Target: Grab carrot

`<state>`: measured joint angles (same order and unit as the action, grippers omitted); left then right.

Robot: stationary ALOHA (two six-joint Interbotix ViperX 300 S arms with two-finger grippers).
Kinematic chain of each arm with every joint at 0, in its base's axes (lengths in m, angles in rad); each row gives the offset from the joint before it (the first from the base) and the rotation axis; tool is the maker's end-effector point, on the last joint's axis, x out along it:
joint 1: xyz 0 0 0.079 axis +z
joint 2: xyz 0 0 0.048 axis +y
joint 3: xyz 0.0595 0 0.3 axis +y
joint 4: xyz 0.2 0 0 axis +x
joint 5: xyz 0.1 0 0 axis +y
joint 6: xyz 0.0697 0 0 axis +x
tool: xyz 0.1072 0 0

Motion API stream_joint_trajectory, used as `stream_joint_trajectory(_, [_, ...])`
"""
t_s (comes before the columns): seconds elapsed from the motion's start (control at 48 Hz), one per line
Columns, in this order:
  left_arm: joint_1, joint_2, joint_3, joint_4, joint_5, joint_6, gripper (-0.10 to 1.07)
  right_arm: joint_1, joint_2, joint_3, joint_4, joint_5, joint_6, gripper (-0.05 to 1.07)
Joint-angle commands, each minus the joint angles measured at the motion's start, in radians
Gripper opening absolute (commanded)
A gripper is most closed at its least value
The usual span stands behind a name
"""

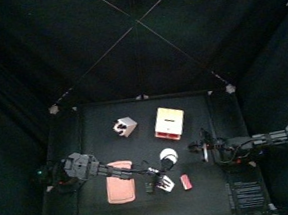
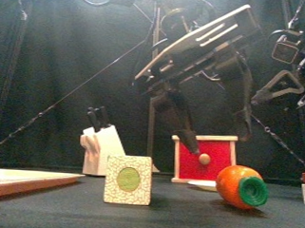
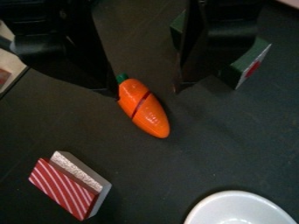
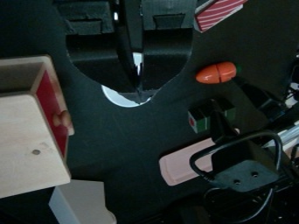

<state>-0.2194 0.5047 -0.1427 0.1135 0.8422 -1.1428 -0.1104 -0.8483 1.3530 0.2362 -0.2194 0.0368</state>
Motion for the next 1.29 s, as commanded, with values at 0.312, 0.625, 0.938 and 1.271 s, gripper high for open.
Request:
stream_joint_trajectory(0.312, [0.005,0.031,-0.040,-0.031,-0.046,-0.051,0.91,-0.018,0.003,-0.008,0.002,0.009,-0.002,0.03])
stream_joint_trajectory(0.625, [0.005,0.051,-0.037,-0.032,-0.048,-0.080,0.88,-0.021,0.002,-0.008,0.002,0.012,-0.002,0.03])
stream_joint_trajectory(0.938, [0.005,0.061,-0.037,-0.041,-0.048,-0.080,0.78,-0.029,0.003,-0.008,0.002,0.014,-0.002,0.03])
stream_joint_trajectory(1.271, [0.005,0.041,-0.037,-0.040,-0.041,-0.074,0.65,-0.028,0.003,-0.006,0.002,0.012,-0.003,0.03])
